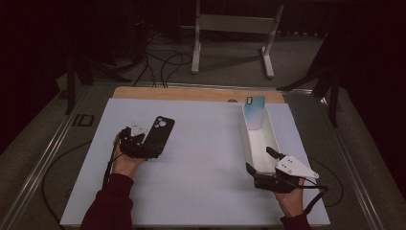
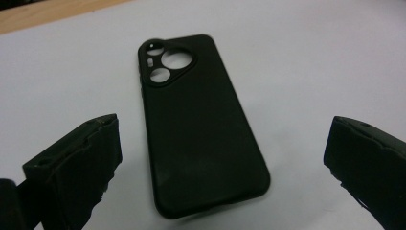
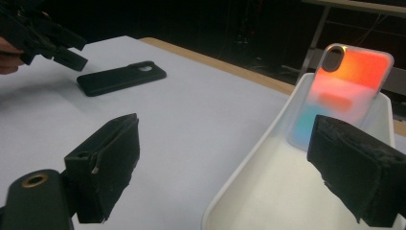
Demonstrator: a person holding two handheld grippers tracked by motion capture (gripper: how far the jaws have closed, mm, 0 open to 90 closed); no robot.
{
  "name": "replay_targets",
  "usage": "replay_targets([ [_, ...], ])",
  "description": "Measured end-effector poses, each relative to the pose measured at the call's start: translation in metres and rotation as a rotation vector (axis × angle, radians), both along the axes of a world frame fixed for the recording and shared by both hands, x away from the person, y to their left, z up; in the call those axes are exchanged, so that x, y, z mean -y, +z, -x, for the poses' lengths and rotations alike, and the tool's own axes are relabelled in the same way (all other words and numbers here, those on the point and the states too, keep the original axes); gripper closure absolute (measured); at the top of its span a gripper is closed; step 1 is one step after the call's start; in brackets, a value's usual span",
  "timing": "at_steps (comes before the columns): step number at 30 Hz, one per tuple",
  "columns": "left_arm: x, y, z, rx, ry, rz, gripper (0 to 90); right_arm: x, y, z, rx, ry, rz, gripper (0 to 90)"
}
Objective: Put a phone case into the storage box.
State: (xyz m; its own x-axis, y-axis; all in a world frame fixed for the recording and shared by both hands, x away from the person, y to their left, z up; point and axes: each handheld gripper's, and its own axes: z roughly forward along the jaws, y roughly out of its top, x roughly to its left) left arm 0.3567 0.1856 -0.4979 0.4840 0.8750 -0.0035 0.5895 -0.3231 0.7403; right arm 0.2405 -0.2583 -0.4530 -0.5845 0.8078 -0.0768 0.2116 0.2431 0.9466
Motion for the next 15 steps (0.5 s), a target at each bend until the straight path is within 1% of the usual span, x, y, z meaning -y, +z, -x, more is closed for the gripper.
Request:
replay_targets([
  [2, 0.002, -0.003, -0.003, -0.015, 0.001, -0.010, 0.0, -0.001, 0.000, 0.001, 0.003, 0.001, 0.002, 10.7],
  [3, 0.002, -0.003, -0.003, -0.015, 0.001, -0.010, 0.0, -0.001, 0.000, 0.001, 0.003, 0.001, 0.002, 10.7],
  [4, 0.004, -0.005, -0.006, -0.024, 0.003, -0.020, 0.0, -0.002, 0.000, 0.001, 0.007, 0.002, 0.004, 10.7],
  [6, 0.006, -0.006, -0.009, -0.037, 0.003, -0.023, 0.0, -0.002, 0.001, 0.002, 0.012, 0.008, 0.001, 10.7],
  [11, 0.012, -0.010, -0.015, -0.060, 0.003, -0.050, 0.0, 0.000, 0.001, 0.003, 0.012, 0.001, -0.009, 10.7],
  [12, 0.013, -0.011, -0.016, -0.065, 0.007, -0.046, 0.0, 0.002, 0.000, 0.003, 0.010, 0.000, -0.016, 10.8],
  [14, 0.014, -0.013, -0.019, -0.076, 0.009, -0.051, 0.0, 0.005, -0.004, 0.003, 0.004, -0.009, -0.038, 10.8],
  [15, 0.014, -0.014, -0.020, -0.080, 0.011, -0.053, 0.0, 0.007, -0.007, 0.004, -0.007, -0.016, -0.031, 10.7],
])
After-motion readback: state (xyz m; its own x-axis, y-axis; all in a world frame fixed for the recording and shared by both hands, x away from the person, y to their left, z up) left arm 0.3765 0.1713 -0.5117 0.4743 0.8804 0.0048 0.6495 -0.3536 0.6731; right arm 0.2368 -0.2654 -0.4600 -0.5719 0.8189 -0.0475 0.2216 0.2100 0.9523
